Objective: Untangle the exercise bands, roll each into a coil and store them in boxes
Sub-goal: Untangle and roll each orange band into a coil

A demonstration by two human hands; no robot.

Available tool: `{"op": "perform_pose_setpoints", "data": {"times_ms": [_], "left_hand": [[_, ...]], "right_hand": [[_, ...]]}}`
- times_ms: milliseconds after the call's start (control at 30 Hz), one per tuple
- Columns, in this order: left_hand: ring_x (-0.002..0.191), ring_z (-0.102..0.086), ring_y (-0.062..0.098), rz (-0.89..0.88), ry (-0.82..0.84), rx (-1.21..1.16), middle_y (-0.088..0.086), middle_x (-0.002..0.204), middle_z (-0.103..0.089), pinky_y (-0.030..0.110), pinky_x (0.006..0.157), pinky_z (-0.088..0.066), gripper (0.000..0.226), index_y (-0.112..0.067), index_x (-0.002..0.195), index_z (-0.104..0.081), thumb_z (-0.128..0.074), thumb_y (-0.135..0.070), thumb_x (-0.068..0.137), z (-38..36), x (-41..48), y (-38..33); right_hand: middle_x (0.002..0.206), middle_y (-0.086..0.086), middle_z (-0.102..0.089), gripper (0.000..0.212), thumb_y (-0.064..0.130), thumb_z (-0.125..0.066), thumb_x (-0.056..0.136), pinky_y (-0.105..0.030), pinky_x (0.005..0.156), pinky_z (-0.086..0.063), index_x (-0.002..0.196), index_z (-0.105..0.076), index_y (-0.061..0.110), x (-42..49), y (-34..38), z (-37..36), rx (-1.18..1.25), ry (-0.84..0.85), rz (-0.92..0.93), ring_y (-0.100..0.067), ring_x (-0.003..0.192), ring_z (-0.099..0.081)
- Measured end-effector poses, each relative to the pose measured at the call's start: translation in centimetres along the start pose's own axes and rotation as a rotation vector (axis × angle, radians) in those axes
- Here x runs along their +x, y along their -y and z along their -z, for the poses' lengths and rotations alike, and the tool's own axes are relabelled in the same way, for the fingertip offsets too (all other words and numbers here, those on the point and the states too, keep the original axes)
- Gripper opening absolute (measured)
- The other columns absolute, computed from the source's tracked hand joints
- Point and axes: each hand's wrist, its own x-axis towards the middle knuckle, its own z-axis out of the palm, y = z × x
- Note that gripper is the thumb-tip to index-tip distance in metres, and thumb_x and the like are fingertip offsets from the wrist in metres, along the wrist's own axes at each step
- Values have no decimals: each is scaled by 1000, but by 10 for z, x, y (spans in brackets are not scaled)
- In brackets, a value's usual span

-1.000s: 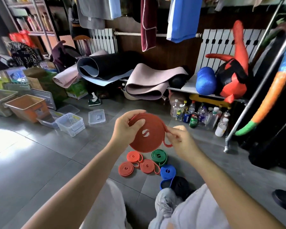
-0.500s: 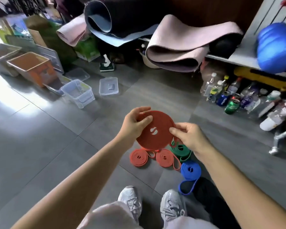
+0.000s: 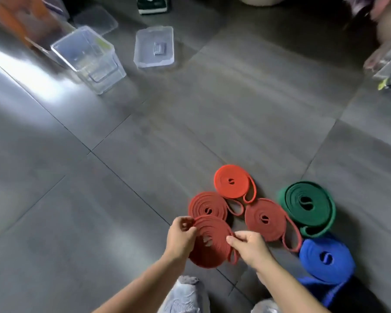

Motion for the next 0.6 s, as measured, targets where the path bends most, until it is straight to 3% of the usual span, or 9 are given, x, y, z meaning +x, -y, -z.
{"op": "perform_pose_setpoints", "data": {"times_ms": [133, 200, 300, 367, 400, 467, 533, 600], "left_hand": [[82, -60, 16, -94, -2, -26, 7, 96, -68, 26, 76, -48, 36, -18, 90, -64, -46, 11, 78, -5, 34, -5], [85, -62, 10, -123, 15, -37, -2, 94, -68, 17, 76, -48, 42, -24, 89, -65, -45, 11, 77, -9, 50, -11], [102, -62, 18, -145, 43, 26, 4, 109, -68, 30, 94, -48, 43, -15, 104, -69, -45, 11, 79, -15, 65, -10], [113, -58, 22, -161, 55, 148, 10, 122, -60, 37, 104, -42, 46, -12, 119, -64, -48, 9, 81, -17, 72, 0], [116, -54, 22, -174, 60, 206, 11, 125, -56, 38, 106, -39, 48, -15, 123, -61, -49, 7, 82, -16, 74, 6], [118, -47, 20, -208, 73, 313, 11, 125, -50, 31, 108, -34, 53, -26, 130, -56, -52, 2, 85, -14, 75, 15], [112, -43, 16, -238, 90, 369, 9, 119, -48, 14, 98, -30, 54, -33, 135, -49, -52, -3, 89, -13, 77, 20], [115, -43, 16, -241, 77, 370, 5, 117, -42, 8, 90, -25, 55, -34, 137, -45, -51, -6, 91, -15, 75, 21]], "right_hand": [[66, -4, -61, 17, 8, -64, 86, -27, 65, -38, 74, -69, -3, 35, 3, -5, -63, -52, 44, -12, 69, -49], [63, -16, -61, 22, 9, -64, 86, -31, 63, -40, 73, -65, -8, 52, 8, -6, -102, -106, 63, -15, 67, -46], [69, -20, -67, 25, 18, -64, 85, -36, 65, -48, 75, -66, -5, 65, 15, -4, -239, -198, 90, -28, 59, -57], [69, -9, -67, 24, 25, -66, 83, -19, 53, -46, 70, -66, 5, 65, 18, -6, -387, -267, 117, -10, 48, -56], [71, -6, -65, 21, 27, -67, 82, -9, 43, -37, 69, -64, 11, 65, 20, -8, -446, -317, 140, -1, 42, -48], [71, 1, -59, 16, 26, -73, 77, -5, 42, -33, 81, -59, 20, 63, 22, -9, -442, -395, 135, 5, 41, -39], [69, 5, -54, 38, 30, -80, 70, -11, 44, -32, 89, -48, 22, 64, 20, -5, -402, -432, 104, -8, 48, -46], [78, 1, -55, 43, 35, -82, 66, -26, 61, -35, 88, -48, 22, 65, 19, 2, -460, -403, 117, -20, 70, -51]]}}
